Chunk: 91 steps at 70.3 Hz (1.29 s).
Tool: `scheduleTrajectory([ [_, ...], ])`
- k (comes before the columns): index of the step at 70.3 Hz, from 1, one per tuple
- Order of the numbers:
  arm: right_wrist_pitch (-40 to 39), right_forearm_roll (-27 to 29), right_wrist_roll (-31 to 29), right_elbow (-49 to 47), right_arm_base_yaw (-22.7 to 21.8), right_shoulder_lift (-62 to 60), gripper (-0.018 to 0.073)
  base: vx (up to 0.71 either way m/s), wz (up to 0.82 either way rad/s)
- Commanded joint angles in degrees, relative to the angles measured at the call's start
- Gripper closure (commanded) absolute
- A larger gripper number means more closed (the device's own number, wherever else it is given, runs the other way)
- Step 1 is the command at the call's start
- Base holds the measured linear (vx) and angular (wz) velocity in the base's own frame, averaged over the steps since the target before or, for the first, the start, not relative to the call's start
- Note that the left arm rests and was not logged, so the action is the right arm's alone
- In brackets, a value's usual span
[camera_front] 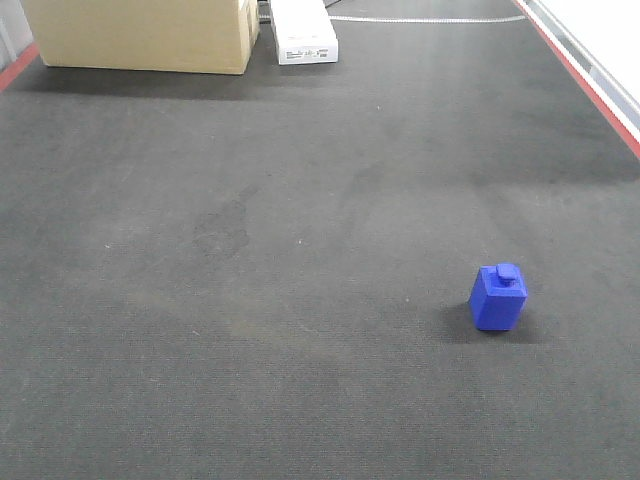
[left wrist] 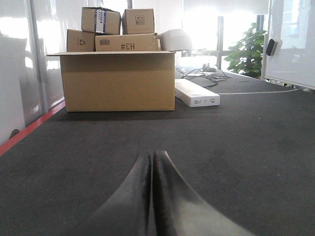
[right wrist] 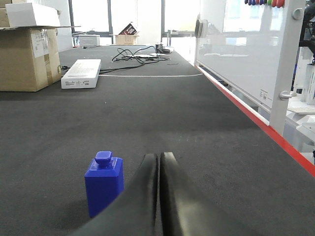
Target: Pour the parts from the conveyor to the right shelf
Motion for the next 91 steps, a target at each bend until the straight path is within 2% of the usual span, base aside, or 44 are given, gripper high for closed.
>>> scheduleTrajectory([
  [1,-4.34,-0.34,-0.50,0.23,-0.23,-0.95,0.0568,0.00,0.00],
  [56,-5.31,-0.40,-0.50,0.23,-0.23,-0.95,0.0568,0.00,0.00],
  [70,-12.87,-0.33,0.07,-0.78,-0.16,-0.95,0.0568,0.00,0.00],
  [79,-8.31,-1.89,-0.89,-6.79,-0.16,-0.53,0.0568,0.00,0.00],
  [91,1.25,-2.05,-0.89,-16.16,-0.16,6.68,0.0568,0.00,0.00],
])
